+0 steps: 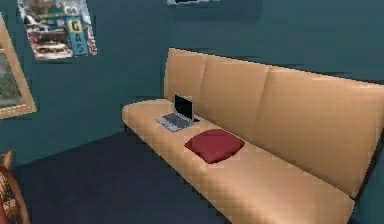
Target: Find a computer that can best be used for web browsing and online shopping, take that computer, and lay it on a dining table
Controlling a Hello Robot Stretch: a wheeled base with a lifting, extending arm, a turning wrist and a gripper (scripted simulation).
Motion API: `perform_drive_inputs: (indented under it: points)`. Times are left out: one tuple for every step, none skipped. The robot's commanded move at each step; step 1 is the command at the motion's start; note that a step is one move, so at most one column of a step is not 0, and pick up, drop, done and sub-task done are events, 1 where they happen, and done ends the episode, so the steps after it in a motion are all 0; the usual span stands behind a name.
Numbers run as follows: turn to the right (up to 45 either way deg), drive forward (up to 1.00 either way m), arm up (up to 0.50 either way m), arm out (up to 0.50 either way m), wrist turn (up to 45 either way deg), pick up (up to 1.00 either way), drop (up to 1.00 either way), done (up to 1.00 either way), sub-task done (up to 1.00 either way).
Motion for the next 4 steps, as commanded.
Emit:
perform_drive_inputs:
  points:
    - [-9.0, 0.0, 0.0, 0.0, 0.0, 0.0, 0.0, 0.0, 0.0]
    - [0.0, 0.45, 0.0, 0.0, 0.0, 0.0, 0.0, 0.0, 0.0]
    - [-45.0, 0.0, 0.0, 0.0, 0.0, 0.0, 0.0, 0.0, 0.0]
    - [-36.0, 0.0, 0.0, 0.0, 0.0, 0.0, 0.0, 0.0, 0.0]
